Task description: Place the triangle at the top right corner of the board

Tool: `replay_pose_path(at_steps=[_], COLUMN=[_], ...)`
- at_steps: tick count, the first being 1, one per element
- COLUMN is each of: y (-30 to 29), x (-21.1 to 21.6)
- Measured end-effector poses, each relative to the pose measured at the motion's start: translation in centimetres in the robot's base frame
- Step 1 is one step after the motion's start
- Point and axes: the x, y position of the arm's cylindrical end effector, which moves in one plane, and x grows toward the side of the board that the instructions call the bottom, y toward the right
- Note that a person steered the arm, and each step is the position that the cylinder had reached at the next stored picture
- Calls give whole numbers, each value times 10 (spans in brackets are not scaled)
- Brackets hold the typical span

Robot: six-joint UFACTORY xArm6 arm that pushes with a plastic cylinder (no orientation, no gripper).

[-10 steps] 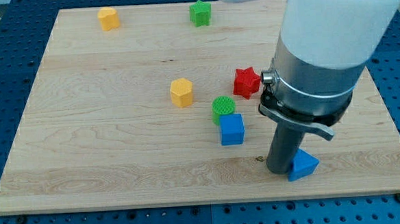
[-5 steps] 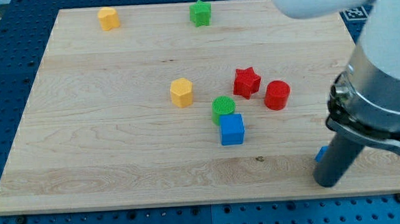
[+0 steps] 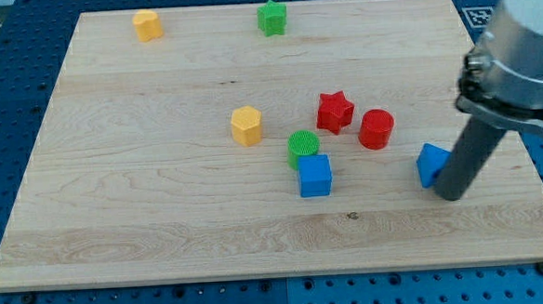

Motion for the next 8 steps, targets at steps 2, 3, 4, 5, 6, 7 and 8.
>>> replay_pose_path(at_steps=[2, 3, 4, 5, 6, 7, 8], y=[19, 33, 39, 69, 80, 76, 56], x=[-60, -89, -96, -89, -114, -126, -126])
